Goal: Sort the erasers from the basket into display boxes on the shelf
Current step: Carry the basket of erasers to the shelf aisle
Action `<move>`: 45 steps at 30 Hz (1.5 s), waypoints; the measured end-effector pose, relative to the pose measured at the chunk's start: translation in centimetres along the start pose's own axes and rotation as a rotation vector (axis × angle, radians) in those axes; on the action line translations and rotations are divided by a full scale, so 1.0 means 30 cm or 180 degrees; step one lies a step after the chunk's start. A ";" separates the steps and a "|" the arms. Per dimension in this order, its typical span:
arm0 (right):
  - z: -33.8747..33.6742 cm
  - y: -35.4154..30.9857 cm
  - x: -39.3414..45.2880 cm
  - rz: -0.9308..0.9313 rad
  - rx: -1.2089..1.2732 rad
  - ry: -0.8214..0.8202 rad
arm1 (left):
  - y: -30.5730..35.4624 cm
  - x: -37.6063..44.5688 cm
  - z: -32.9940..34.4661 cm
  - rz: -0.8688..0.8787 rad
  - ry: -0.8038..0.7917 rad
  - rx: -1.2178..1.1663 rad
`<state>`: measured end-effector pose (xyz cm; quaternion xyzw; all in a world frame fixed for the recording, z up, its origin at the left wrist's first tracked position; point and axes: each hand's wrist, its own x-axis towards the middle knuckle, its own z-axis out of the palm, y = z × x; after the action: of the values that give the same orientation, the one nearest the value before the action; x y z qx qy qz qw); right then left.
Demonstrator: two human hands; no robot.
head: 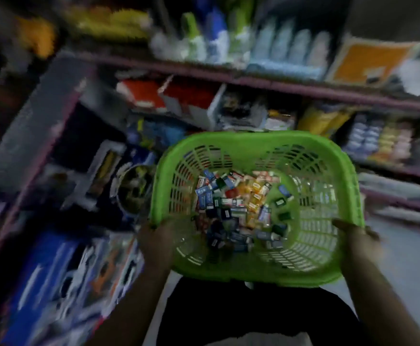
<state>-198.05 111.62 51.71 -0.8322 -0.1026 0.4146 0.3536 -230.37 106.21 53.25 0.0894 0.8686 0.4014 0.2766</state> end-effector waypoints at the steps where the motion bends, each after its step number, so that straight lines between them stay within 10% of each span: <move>1: -0.037 0.038 -0.008 0.0060 0.0105 0.0237 | 0.027 0.023 0.030 0.0092 -0.0153 0.0093; 14: -0.544 0.558 -0.180 0.1309 0.2142 0.2331 | 0.071 -0.345 0.571 0.1655 -0.2593 0.1236; 24: -0.439 0.998 -0.061 0.2244 0.3165 0.3731 | -0.216 -0.598 1.104 0.2675 -0.3866 0.2299; 35: 0.018 1.799 0.732 0.2403 0.3828 0.3823 | -1.156 -0.270 1.868 0.2864 -0.4439 0.2430; 45: 0.214 1.989 0.989 0.1710 0.4103 0.3648 | -1.375 -0.182 2.232 0.3257 -0.5057 0.2703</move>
<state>-191.42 85.12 -9.42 -0.5476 0.5393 -0.0179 0.6395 -186.11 120.23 -10.46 0.7769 0.3640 -0.0431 0.5119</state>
